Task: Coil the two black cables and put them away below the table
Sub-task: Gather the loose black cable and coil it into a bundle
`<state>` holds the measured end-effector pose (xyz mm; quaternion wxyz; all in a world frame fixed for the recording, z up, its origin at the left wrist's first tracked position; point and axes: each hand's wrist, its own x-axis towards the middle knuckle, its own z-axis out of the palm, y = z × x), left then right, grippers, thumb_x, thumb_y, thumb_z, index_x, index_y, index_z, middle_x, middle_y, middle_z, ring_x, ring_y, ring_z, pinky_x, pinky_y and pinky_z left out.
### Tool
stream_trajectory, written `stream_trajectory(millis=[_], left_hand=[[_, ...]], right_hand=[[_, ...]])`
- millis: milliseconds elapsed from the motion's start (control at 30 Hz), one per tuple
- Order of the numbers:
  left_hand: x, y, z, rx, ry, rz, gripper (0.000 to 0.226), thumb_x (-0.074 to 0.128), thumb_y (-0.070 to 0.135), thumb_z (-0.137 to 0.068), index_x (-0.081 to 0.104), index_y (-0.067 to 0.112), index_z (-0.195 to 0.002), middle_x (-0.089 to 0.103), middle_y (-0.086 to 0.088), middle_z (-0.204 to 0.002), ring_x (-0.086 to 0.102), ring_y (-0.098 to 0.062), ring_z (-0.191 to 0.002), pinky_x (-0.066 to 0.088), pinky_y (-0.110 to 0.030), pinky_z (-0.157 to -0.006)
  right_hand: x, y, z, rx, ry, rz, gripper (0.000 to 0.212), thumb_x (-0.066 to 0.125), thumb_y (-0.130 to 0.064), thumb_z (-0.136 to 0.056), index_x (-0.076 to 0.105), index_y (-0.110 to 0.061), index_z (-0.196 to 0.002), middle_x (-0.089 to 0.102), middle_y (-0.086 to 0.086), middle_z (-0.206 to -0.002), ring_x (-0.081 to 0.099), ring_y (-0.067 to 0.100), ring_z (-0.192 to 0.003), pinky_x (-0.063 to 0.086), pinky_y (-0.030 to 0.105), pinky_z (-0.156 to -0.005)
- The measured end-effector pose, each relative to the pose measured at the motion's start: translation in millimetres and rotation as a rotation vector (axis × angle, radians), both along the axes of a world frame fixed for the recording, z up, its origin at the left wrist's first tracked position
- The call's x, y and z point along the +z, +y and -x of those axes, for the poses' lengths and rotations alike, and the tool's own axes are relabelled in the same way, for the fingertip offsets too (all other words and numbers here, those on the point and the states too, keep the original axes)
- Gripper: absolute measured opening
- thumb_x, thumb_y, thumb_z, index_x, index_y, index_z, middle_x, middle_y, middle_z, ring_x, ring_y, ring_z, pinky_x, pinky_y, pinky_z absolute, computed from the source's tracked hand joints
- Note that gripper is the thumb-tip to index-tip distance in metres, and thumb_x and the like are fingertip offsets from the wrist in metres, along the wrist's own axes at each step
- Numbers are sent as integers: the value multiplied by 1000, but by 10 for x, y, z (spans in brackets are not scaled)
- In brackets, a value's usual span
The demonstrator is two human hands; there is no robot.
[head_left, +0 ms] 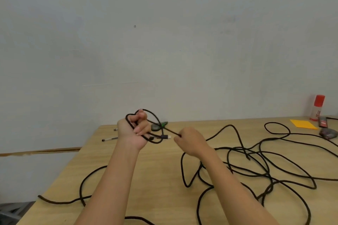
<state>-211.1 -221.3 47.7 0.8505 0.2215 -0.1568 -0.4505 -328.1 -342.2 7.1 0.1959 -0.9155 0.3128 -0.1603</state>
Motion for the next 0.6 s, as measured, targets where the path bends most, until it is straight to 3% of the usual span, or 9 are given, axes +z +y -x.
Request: stream_trajectory(millis=[167,267,367,467,533,600], left_hand=[[-48,-150,78,394,-207,-255,26,32,2,-86,55,5,-74,57,-2,-52,23,-7,-22,14,-12,-29],[-62,-214,160,512,-422,-449,32,32,0,-90,59,4,-73,54,-6,-63,27,-9,-26,16,-13,-31],[-135,-254,204,388,-809,-778,36,33,0,-93,56,7,-66,57,0,-49,40,-13,-43,26,-15,-31],[-244,-188,226,72,-1120,-854,30,42,0,-84,38,12,-57,38,1,-33,32,-11,-40,25,-19,-38],[-230,-122,240,-81,-1118,-790,25,40,0,-81,39,11,-58,35,-4,-42,30,-13,-36,23,-19,-38],[-186,-82,214,-181,-1095,-813,29,36,1,-87,46,6,-61,44,-7,-45,37,-15,-33,26,-19,-35]], right_hand=[[48,460,8,235,384,364,19,42,-9,-90,59,-3,-96,58,13,-87,53,27,-75,40,32,-62],[109,647,64,371,435,388,10,46,-8,-87,54,-4,-85,50,8,-74,48,23,-64,34,30,-52],[257,695,135,393,284,400,18,52,-9,-80,43,-6,-64,38,6,-59,36,20,-52,25,27,-46],[438,611,173,383,118,413,14,58,-14,-77,66,-3,-70,49,8,-58,43,26,-58,28,29,-47],[537,550,195,380,66,353,14,66,-19,-73,75,-10,-79,53,4,-59,46,22,-60,35,28,-52],[582,451,217,311,-30,267,17,67,-16,-69,73,-11,-84,59,5,-65,53,24,-65,42,29,-58]])
